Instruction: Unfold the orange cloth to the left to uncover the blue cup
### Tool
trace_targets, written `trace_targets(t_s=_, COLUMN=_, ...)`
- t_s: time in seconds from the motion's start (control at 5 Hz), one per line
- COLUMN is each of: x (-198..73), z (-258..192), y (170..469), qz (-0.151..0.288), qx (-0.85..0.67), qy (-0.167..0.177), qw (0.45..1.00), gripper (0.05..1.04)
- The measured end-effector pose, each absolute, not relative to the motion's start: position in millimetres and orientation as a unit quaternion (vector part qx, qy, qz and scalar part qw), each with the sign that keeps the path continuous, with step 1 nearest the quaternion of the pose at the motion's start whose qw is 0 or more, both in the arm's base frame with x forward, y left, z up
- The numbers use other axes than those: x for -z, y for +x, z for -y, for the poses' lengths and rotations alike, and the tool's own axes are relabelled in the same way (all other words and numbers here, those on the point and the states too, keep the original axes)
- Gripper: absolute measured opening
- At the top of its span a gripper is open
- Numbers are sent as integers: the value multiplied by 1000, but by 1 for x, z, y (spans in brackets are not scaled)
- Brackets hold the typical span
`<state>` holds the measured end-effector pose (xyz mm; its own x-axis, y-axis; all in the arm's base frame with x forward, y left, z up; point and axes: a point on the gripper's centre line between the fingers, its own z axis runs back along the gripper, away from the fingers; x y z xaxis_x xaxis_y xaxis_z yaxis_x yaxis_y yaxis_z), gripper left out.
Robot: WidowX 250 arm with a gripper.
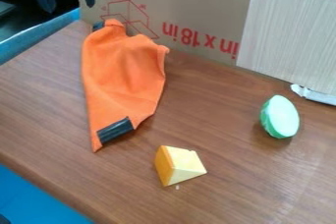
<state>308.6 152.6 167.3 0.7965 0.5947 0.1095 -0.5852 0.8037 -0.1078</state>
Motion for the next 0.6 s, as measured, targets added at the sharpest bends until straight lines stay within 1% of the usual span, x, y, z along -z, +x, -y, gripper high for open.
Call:
trace_targets(t_s=0.2, x=-155, z=-153, y=310, qz=52, qx=-315, qy=-38, qw=947, gripper=1000)
trace_targets(t_s=0.4, x=-151, z=-135, y=326, qz=62, qx=-303, qy=-33, qw=950, gripper=1000)
trace_targets(t_s=0.6, x=-132, z=-123, y=338, qz=36, qx=-296, qy=-2, qw=955, gripper=1000)
